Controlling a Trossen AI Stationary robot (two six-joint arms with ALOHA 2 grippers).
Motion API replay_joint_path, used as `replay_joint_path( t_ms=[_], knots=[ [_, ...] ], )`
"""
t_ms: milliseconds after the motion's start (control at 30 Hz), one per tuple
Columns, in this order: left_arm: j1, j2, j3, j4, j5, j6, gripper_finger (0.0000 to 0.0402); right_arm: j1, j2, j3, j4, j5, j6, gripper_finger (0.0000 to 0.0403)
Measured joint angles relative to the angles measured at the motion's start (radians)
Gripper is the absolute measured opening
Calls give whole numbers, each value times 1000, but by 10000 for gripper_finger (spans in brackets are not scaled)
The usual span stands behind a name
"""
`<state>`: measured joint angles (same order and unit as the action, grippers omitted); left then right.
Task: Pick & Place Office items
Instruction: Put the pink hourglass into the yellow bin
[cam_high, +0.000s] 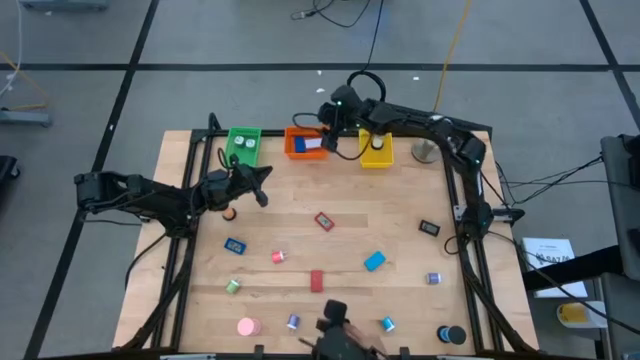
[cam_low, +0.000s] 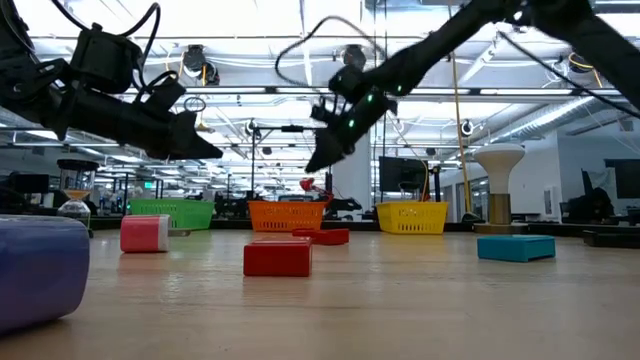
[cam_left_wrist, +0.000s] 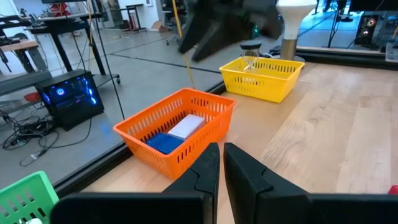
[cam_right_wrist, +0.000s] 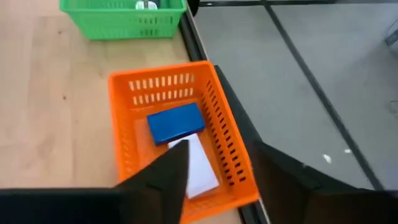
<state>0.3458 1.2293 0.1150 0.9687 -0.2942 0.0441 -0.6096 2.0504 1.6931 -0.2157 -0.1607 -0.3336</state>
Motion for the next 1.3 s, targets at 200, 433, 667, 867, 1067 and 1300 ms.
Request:
replay_joint_path(
  t_ms=[200,433,667,867,1067,1300],
  knots=[
    [-11,0,0,-9,14,0,31,85,-181,-177,2,161,-4,44],
    [-36,0,0,-13,58,4,31,204,-463,-584,192,267,135,17],
    [-37,0,0,-21,150,-17,31,308,-718,-950,444,338,317,2],
    [-69,0,7,-23,182,40,31,371,-840,-1167,672,399,341,5],
    [-116,0,30,-32,182,34,31,425,-916,-1261,769,396,341,2],
    [-181,0,55,-33,181,80,31,502,-993,-1263,716,447,341,1]
  ],
)
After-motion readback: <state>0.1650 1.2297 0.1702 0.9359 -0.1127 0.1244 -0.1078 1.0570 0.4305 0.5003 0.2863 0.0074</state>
